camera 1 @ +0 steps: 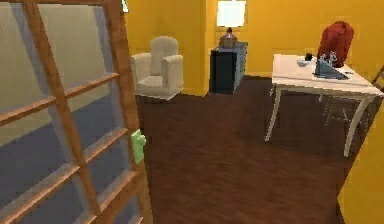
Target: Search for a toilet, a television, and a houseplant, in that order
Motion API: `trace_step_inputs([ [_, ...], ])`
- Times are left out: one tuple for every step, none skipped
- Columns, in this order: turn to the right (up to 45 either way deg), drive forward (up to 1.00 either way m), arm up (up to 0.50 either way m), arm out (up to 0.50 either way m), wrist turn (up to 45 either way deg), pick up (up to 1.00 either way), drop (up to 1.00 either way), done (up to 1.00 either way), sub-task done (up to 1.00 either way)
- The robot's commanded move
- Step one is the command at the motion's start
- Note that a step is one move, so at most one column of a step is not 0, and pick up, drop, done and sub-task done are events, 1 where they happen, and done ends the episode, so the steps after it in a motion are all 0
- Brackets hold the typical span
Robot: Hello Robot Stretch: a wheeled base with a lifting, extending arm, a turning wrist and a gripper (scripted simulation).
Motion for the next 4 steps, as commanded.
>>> trace_step_inputs([
  [6.0, 0.00, 0.00, 0.00, 0.0, 0.00, 0.00, 0.00, 0.00],
  [0.0, 1.00, 0.00, 0.00, 0.0, 0.00, 0.00, 0.00, 0.00],
  [12.0, 0.00, 0.00, 0.00, 0.0, 0.00, 0.00, 0.00, 0.00],
  [0.0, 0.30, 0.00, 0.00, 0.0, 0.00, 0.00, 0.00, 0.00],
])
